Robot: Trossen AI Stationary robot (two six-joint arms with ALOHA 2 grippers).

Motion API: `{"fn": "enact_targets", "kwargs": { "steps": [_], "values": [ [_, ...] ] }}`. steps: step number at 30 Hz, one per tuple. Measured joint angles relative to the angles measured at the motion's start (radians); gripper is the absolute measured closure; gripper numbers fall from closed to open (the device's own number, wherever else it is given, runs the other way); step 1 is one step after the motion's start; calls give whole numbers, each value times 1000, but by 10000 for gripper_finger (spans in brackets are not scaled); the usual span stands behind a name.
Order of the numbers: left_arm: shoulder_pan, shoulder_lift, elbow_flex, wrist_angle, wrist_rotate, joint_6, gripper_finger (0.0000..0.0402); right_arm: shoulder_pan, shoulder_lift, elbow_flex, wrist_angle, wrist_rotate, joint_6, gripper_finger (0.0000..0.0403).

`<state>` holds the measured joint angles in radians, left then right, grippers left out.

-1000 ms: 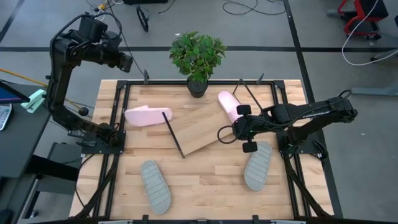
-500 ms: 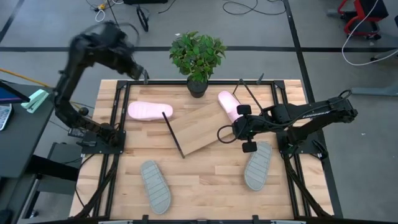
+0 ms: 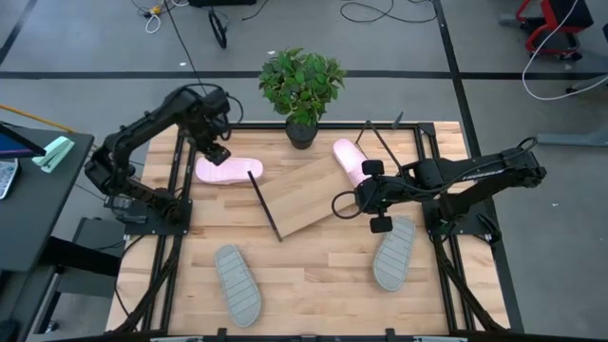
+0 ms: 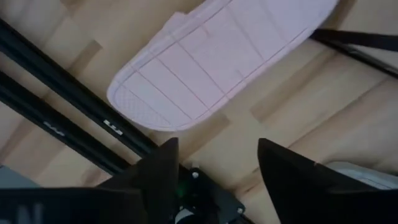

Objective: Pick and place slides into the shelf
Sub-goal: Put the pink slipper on the shelf

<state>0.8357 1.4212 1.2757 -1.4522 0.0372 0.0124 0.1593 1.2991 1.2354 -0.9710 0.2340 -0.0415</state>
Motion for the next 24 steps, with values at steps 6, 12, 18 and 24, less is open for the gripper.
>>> {"fn": "enact_targets", "kwargs": {
  "steps": [6,12,18,24],
  "values": [
    [-16,0,-86,144,2,75,145,0,0,0,0,0,-4,290],
    [9,22,-71,225,1,76,135,0,0,0,0,0,-4,290],
    [105,115,-62,219,48,-42,122,0,0,0,0,0,-4,290],
    [120,186,-62,248,122,81,124,0,0,0,0,-1,-4,290]
  ]
}}
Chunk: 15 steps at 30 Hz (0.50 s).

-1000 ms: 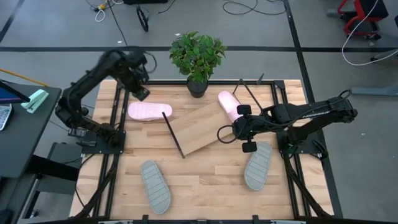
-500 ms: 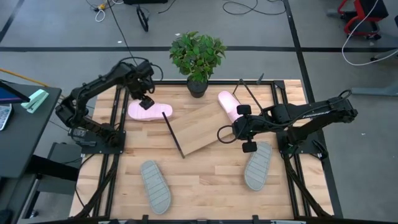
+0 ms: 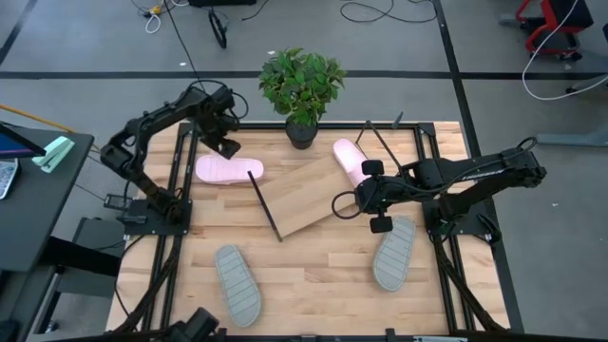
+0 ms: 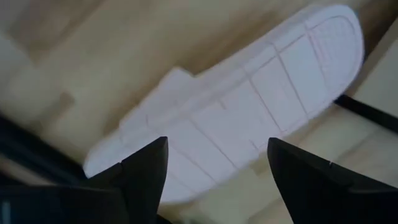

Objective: Pick and place slides into the shelf
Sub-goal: Put the pink slipper on the shelf

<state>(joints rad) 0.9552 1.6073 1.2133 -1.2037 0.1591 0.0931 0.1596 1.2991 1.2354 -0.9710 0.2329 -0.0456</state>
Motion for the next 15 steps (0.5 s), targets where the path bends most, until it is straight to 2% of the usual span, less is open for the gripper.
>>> {"fn": "enact_targets", "kwargs": {
  "steps": [8,13,15],
  "values": [
    [-40,8,0,196,-13,107,120,0,0,0,0,-8,-10,290],
    [-31,10,0,230,89,107,120,0,0,0,0,-9,-10,290],
    [-36,10,0,207,93,127,120,0,0,0,0,-10,-9,290]
  ]
}}
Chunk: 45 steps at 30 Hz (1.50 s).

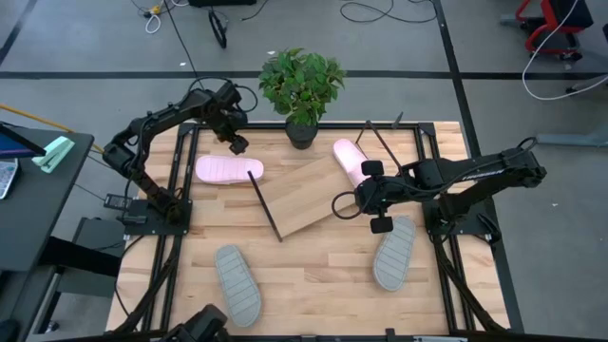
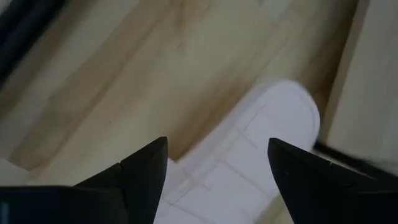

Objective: Pick and place slides into the shelf
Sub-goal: Put the pink slipper on the shelf

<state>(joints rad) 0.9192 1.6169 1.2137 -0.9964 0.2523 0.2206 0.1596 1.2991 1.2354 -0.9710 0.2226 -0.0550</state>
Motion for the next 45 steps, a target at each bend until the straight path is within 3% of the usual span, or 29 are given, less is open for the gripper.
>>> {"fn": "enact_targets", "kwargs": {
  "steps": [4,10,23,35,45],
  "values": [
    [-30,0,0,-92,-23,66,120,0,0,0,0,0,0,290],
    [-94,0,0,-158,-247,158,120,0,0,0,0,0,-1,290],
    [-110,0,0,-210,-249,96,120,0,0,0,0,-14,0,290],
    [-249,0,0,-363,-247,79,127,0,0,0,0,-14,1,290],
    [-232,0,0,-202,-251,79,180,0,0,0,0,-14,7,290]
  ]
}}
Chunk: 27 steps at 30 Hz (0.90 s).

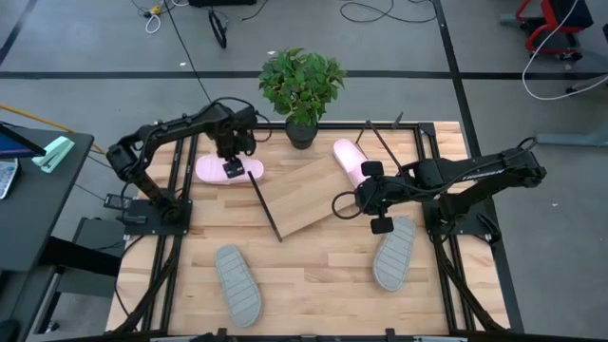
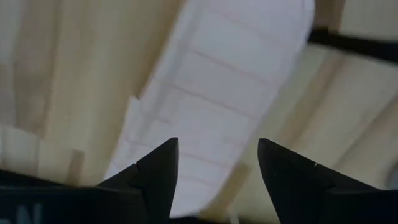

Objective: Pick and place slides into the shelf
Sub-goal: Put the pink slipper on the shelf

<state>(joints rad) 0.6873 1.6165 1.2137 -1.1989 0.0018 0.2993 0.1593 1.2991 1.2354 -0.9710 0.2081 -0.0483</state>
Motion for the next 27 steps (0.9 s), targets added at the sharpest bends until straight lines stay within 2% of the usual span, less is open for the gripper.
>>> {"fn": "enact_targets", "kwargs": {
  "steps": [8,16,27],
  "values": [
    [125,0,0,114,73,-29,182,0,0,0,0,0,3,290],
    [269,0,0,109,70,-301,136,0,0,0,0,0,-5,290],
    [375,0,0,106,71,-478,85,0,0,0,0,0,-6,290]
  ]
}}
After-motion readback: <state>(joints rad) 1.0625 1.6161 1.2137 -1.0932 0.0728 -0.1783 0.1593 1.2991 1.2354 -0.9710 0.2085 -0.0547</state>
